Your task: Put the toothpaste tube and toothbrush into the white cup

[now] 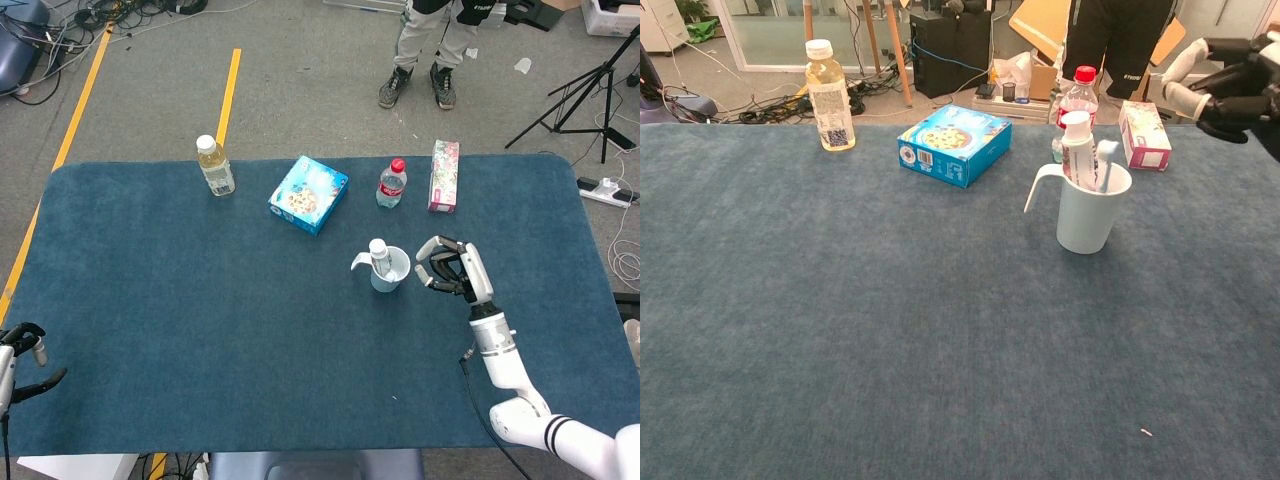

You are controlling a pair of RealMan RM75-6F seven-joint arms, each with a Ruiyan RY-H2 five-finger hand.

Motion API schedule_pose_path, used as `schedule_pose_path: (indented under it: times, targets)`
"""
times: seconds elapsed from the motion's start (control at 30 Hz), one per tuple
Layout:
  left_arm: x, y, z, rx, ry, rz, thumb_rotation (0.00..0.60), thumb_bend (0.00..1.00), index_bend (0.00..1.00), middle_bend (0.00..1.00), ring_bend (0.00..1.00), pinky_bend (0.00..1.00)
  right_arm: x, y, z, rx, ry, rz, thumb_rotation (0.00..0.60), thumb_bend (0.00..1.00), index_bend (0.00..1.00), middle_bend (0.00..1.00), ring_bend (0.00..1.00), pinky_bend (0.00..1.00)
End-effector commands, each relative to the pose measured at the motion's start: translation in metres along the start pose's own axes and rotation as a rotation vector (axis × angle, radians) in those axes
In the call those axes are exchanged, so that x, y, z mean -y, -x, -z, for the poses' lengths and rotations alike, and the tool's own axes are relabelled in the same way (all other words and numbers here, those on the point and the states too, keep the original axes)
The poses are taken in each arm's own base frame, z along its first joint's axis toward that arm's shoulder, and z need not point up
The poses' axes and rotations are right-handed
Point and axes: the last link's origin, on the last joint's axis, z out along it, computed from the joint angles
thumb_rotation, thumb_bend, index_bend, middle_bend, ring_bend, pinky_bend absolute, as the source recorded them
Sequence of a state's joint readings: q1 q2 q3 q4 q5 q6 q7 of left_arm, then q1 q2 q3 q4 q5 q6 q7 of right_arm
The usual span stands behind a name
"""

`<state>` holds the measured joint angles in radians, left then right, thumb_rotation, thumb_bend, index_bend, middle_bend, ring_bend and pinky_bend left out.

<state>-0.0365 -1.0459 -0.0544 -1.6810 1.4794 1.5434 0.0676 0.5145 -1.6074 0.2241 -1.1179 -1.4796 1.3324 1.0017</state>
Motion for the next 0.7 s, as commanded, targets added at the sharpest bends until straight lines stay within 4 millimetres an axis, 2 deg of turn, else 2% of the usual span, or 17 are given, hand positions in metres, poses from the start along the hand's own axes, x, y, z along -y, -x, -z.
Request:
schedule_pose_path:
  times: [0.03, 0.23, 0.47, 0.57, 0.63, 0.7]
  targets:
    - [-0.001, 0.001, 0.000, 0.000, 0.001, -0.003, 0.600, 0.00, 0.68, 0.41, 0.46, 0.35, 0.024, -0.022, 0.015, -0.046, -0.061, 0.140, 0.600, 0.22, 0.58, 1.00, 1.00, 1.00]
    - [-0.002, 0.002, 0.000, 0.007, 0.006, -0.002, 0.600, 0.00, 0.68, 0.41, 0.46, 0.35, 0.053, -0.048, 0.041, -0.134, -0.117, 0.522, 0.600, 0.21, 0.52, 1.00, 1.00, 1.00]
    - [-0.004, 0.002, -0.001, 0.005, 0.013, -0.005, 0.600, 0.00, 0.68, 0.41, 0.46, 0.35, 0.064, -0.073, 0.081, -0.149, -0.055, 1.002, 0.600, 0.21, 0.47, 1.00, 1.00, 1.00]
    - [-0.005, 0.001, -0.001, 0.000, 0.017, -0.002, 0.600, 0.00, 0.67, 0.41, 0.46, 0.35, 0.063, -0.081, 0.097, -0.124, 0.043, 1.201, 0.600, 0.21, 0.47, 0.92, 0.98, 1.00]
    - [-0.005, 0.001, -0.002, -0.001, 0.020, 0.002, 0.600, 0.00, 0.66, 0.41, 0.46, 0.35, 0.063, -0.084, 0.106, -0.103, 0.123, 1.277, 0.600, 0.21, 0.47, 0.83, 0.91, 0.99]
    - [-0.006, 0.001, -0.003, -0.004, 0.025, 0.006, 0.600, 0.00, 0.61, 0.41, 0.46, 0.35, 0.062, -0.087, 0.116, -0.080, 0.224, 1.344, 0.600, 0.21, 0.47, 0.71, 0.81, 0.93]
